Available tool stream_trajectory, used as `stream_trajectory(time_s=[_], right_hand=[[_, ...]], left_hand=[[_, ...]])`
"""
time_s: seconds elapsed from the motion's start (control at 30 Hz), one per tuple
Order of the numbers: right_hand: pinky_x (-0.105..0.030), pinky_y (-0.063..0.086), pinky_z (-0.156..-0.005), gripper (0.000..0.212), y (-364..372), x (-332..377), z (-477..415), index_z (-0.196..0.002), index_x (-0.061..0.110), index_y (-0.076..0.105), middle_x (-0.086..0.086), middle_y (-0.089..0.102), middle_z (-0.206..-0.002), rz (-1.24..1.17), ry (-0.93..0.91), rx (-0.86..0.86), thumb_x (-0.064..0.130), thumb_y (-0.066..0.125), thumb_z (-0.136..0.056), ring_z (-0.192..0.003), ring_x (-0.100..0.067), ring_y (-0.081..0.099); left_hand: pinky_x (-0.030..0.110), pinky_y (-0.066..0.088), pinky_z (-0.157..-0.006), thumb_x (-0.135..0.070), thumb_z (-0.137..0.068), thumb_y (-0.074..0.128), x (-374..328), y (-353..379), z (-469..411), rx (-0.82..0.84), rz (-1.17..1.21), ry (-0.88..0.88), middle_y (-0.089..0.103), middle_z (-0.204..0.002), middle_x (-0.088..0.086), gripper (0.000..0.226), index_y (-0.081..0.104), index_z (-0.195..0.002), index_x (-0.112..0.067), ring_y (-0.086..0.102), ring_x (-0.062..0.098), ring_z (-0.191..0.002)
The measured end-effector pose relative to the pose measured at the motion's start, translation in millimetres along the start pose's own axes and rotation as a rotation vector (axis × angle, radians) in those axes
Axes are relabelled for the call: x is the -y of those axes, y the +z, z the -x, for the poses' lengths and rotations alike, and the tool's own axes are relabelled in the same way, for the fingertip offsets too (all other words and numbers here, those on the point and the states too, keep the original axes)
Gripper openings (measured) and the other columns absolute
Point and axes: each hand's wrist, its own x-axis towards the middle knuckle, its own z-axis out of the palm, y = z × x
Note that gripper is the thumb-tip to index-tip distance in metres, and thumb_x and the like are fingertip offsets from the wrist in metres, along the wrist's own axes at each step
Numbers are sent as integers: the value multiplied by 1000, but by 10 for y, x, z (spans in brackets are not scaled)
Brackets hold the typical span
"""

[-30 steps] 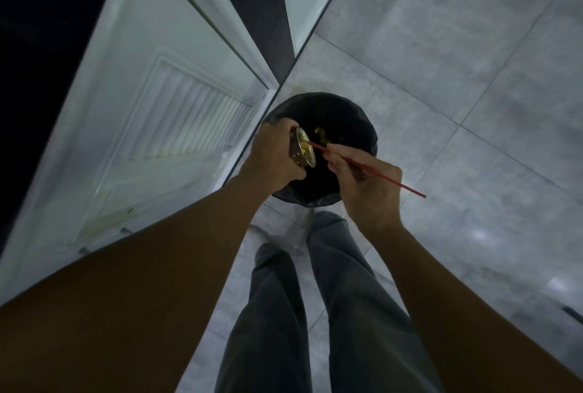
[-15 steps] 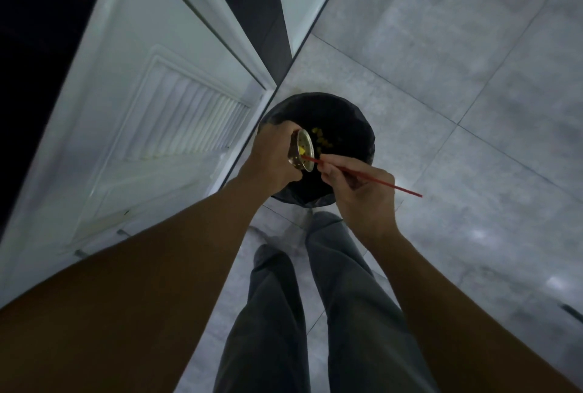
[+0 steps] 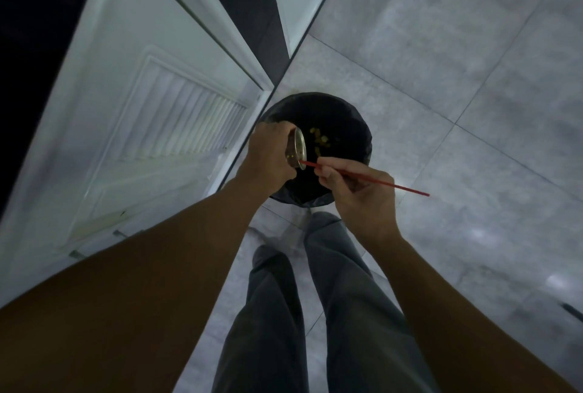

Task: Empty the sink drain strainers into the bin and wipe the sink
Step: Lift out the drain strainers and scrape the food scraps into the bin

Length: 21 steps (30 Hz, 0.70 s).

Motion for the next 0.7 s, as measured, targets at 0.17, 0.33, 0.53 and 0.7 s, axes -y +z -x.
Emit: stream_trajectory(time_s=[0.17,0.33,0.53,0.7], right_hand=[[-39,62,-89,16,54,-15,-62,-109,20,75,4,77,-101,45,8,-30,21,70,-94,-93,-11,75],[-42,60,-92,18,-37,-85,-65,-111,18,74,0,78,-103,-42,10,-42,19,70,-93,-99,-12,75],[-46,59,-93,21,-94,-130,-32,-113,4,73,-7,77,-105,-128,-14,-56,10,70,-93,-100,-18,75],[-21,60,-85,16,4,-82,-49,-106,25,75,15,76,-95,-46,-12,20,17,71,-92,-92,0,74]], left_hand=[[39,45,-96,-11,-63,89,7,8,-10,-7,2,30,61,-120,13,73,58,-128,-10,52,32,-118],[37,45,-91,-12,-62,88,51,12,-24,-5,2,5,60,-118,13,71,59,-127,-13,49,32,-117],[40,45,-94,-11,-62,88,86,8,-29,34,-15,-14,59,-121,12,74,57,-129,-12,45,31,-120],[30,46,-90,-10,-65,88,62,18,-20,124,66,10,52,-128,11,81,50,-136,-15,51,24,-116]])
